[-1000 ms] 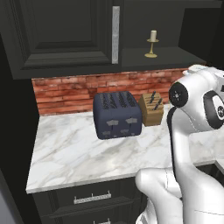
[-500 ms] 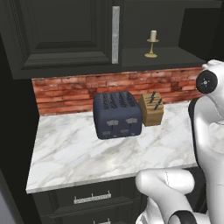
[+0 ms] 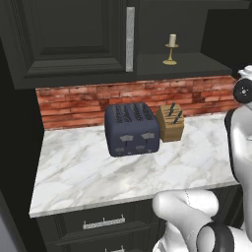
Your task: Get the candle and the liquor from the cabinet and move them to the dining counter.
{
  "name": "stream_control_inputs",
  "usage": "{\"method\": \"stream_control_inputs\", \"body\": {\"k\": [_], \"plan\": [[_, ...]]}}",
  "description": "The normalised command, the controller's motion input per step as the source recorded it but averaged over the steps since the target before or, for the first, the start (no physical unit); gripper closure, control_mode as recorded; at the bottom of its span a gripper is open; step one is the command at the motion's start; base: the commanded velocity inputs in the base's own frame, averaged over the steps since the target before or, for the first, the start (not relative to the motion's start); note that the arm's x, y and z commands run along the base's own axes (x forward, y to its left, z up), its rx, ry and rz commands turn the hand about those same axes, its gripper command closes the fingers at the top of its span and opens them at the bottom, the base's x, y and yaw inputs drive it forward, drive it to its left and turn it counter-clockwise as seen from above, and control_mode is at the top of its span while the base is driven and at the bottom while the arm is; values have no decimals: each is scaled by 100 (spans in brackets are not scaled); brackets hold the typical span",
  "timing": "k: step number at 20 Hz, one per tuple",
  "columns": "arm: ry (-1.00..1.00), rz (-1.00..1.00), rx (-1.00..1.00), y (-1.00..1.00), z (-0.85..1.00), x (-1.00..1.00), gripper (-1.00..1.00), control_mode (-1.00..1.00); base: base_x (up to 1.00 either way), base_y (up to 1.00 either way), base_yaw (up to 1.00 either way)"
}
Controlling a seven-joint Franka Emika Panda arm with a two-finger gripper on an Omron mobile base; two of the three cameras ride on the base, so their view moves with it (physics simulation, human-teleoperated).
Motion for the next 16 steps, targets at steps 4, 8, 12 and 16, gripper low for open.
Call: {"method": "stream_control_inputs", "body": {"k": [4, 8, 12, 16], "plan": [[-13, 0, 0, -29, -8, 3, -100, -100, 0, 0, 0], [-11, 0, 0, -1, -1, -1, -100, -100, 0, 0, 0], [-5, 1, -4, 45, 0, -48, -100, -100, 0, 0, 0], [1, 7, -13, 95, 0, -50, -100, -100, 0, 0, 0]]}}
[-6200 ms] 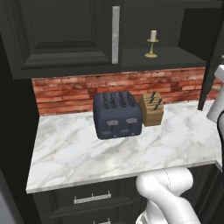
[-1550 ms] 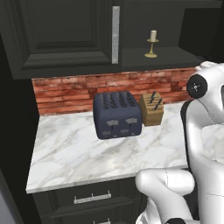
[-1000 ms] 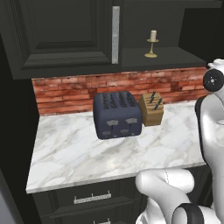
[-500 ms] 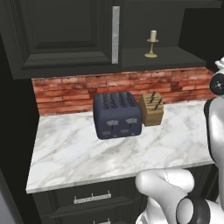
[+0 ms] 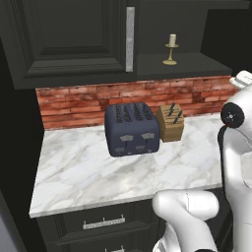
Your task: Get the candle and the liquor from the cabinet and move them to the dining counter.
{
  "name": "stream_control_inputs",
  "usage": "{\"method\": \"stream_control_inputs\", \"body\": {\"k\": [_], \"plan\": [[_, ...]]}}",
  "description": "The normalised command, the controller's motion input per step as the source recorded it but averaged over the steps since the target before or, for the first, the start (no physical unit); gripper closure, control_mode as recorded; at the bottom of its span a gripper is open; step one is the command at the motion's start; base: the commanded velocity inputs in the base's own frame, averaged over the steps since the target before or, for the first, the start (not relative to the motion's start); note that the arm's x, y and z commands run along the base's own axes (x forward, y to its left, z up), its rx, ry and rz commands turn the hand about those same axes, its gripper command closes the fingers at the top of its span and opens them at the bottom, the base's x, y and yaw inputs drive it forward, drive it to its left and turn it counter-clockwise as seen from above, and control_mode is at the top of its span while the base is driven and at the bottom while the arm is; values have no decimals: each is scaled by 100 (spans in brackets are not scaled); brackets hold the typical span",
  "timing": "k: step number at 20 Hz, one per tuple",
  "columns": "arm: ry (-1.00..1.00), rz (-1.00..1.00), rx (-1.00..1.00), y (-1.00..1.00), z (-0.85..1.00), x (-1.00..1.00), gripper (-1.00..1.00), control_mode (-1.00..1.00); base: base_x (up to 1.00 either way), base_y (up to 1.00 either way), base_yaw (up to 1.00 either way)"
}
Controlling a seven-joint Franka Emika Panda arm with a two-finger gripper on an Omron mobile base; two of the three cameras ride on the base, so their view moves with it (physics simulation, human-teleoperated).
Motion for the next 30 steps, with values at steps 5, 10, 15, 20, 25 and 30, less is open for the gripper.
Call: {"method": "stream_control_inputs", "body": {"k": [5, 10, 15, 20, 25, 30], "plan": [[12, 25, -17, 100, 4, -23, -100, -100, 0, 0, 0], [22, 43, -9, 98, 18, -6, -100, -100, 0, 0, 0], [19, 47, -1, 88, 8, -8, -100, -100, 0, 0, 0], [10, 28, 5, 63, 7, -32, -100, -100, 0, 0, 0], [6, 12, 8, 58, 9, -36, -100, -100, 0, 0, 0], [0, 1, 8, 73, 1, -16, -100, -100, 0, 0, 0]]}}
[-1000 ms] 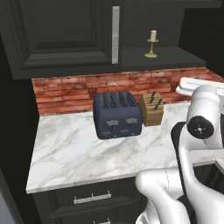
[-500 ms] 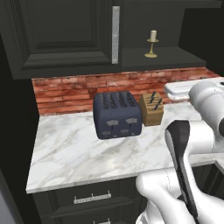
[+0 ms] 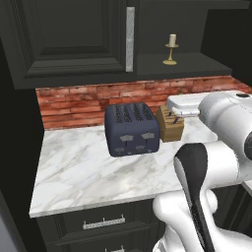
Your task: Get the candle and the liquor from the cabinet and move them to the dining counter.
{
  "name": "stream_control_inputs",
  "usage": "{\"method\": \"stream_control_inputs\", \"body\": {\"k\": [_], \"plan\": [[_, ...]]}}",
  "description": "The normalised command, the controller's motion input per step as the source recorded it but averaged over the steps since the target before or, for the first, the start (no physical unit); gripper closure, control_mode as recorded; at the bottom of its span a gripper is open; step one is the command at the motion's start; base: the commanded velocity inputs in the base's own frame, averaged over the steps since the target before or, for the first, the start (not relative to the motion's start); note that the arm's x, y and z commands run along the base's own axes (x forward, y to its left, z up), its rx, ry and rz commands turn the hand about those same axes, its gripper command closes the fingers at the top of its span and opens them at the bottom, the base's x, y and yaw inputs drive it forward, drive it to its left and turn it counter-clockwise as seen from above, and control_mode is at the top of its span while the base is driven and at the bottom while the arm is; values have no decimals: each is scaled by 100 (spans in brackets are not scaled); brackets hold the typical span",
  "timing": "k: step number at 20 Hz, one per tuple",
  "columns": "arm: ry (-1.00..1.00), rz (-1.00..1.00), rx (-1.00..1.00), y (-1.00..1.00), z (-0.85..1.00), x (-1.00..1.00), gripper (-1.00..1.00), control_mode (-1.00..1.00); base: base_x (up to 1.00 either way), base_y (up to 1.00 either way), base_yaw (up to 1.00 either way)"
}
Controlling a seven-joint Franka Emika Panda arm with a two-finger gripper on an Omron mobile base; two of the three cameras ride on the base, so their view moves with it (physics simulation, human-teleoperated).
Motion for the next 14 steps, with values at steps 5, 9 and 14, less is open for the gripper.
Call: {"method": "stream_control_inputs", "body": {"k": [5, 9, 14], "plan": [[-3, 2, 6, 73, 0, 1, -100, -100, 0, 0, 0], [-8, 17, 10, 32, 0, 35, -100, -100, 0, 0, 0], [-8, 20, 6, 27, -2, 38, -100, -100, 0, 0, 0]]}}
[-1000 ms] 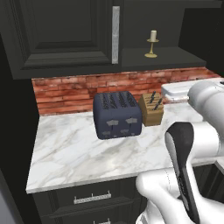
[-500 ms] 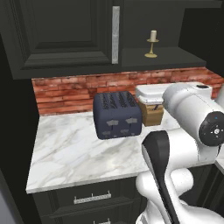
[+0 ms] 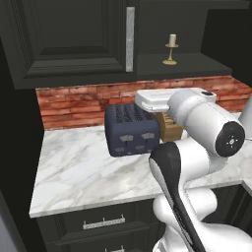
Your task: Get the candle and the liquor from the cabinet and move them to the dining counter.
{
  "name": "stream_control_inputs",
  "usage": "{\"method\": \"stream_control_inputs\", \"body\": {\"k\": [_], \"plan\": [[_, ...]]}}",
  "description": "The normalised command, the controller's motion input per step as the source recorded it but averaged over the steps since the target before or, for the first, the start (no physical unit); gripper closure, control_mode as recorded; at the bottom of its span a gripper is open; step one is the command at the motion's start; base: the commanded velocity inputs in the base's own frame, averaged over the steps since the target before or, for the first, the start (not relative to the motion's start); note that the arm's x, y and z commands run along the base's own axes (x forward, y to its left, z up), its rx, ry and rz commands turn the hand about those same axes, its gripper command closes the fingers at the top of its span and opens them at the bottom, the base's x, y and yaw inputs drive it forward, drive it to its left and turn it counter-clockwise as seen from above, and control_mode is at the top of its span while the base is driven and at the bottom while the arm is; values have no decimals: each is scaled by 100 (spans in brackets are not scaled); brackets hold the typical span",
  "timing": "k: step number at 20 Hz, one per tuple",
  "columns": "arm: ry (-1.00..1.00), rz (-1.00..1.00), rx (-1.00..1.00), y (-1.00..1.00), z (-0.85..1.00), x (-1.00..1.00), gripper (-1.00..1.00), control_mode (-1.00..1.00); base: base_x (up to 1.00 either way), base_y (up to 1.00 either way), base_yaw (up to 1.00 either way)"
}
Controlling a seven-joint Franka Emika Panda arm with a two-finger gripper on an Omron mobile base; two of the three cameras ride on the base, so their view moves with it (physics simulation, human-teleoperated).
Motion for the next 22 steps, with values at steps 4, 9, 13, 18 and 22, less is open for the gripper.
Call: {"method": "stream_control_inputs", "body": {"k": [4, 9, 13, 18, 22], "plan": [[0, 11, 1, 25, 4, 34, -100, -100, 0, 0, 0], [-2, 0, 0, 0, 25, 2, -100, -100, 0, 0, 0], [-9, -5, 0, 1, 29, 7, -100, -100, 0, 0, 0], [-2, -7, 0, 0, 16, 25, -100, -100, 0, 0, 0], [-2, -2, 0, -3, 0, 44, -100, -100, 0, 0, 0]]}}
